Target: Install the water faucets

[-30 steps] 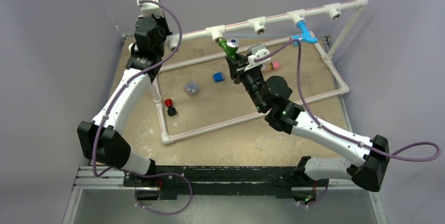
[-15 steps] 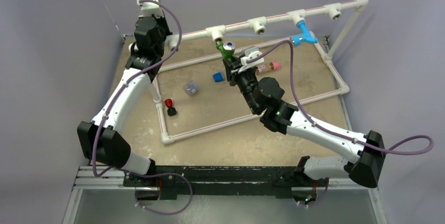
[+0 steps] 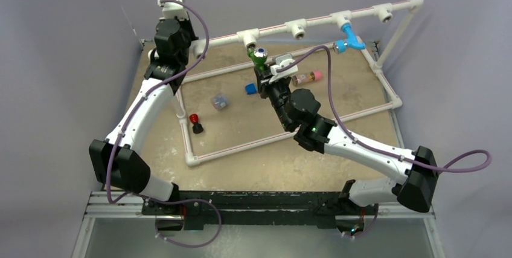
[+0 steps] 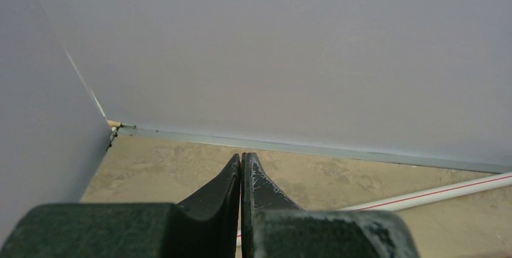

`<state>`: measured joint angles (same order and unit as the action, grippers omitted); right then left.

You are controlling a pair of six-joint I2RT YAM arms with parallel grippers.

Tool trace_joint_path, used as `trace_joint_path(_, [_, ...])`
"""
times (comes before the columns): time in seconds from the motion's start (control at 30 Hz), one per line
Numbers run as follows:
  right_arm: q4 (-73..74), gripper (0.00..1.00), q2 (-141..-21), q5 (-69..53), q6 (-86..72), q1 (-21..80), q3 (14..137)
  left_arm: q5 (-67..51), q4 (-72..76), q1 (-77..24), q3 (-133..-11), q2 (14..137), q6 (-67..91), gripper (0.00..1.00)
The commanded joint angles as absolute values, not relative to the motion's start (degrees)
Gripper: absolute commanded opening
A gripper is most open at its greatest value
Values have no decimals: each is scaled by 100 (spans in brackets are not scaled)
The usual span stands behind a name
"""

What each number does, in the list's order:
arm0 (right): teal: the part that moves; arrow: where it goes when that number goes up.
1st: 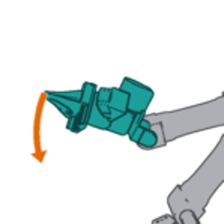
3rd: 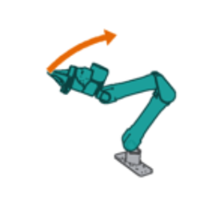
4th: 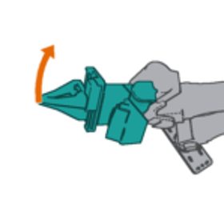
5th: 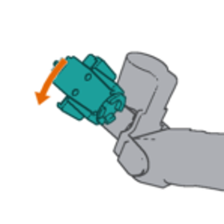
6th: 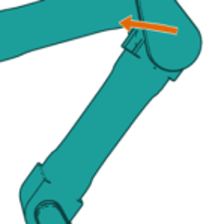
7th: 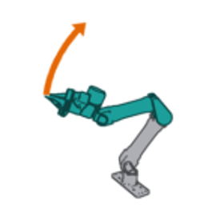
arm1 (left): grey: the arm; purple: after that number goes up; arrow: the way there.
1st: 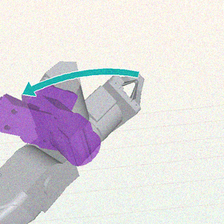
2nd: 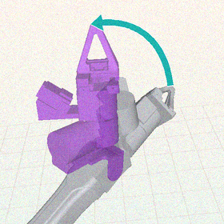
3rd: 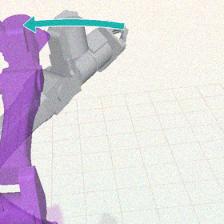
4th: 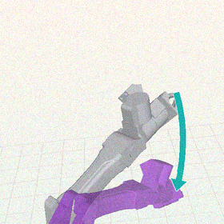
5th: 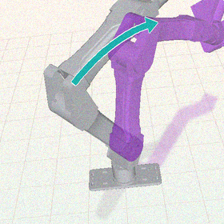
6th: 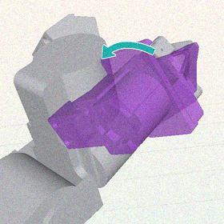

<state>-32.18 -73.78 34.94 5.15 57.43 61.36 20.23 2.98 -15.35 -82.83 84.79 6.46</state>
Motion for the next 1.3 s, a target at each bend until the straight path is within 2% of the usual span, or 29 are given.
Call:
trace_joint_path(0.0, [-3744, 0, -7327, 3651, 668, 5745, 6503, 1802, -456, -1599, -8113, 8763, 686, 0])
trace_joint_path(0.6, [-3661, 0, -7505, 3789, 755, 5812, 6607, 1749, -527, -1600, -8150, 8789, 729, 0])
trace_joint_path(0.97, [-4188, 0, -8007, 4796, 1584, 6420, 6730, 1653, -627, -1595, -8182, 8829, 765, 0])
trace_joint_path(1.27, [-4121, 0, -8155, 4903, 1400, 6510, 6779, 1582, -709, -1600, -8243, 8894, 822, 0])
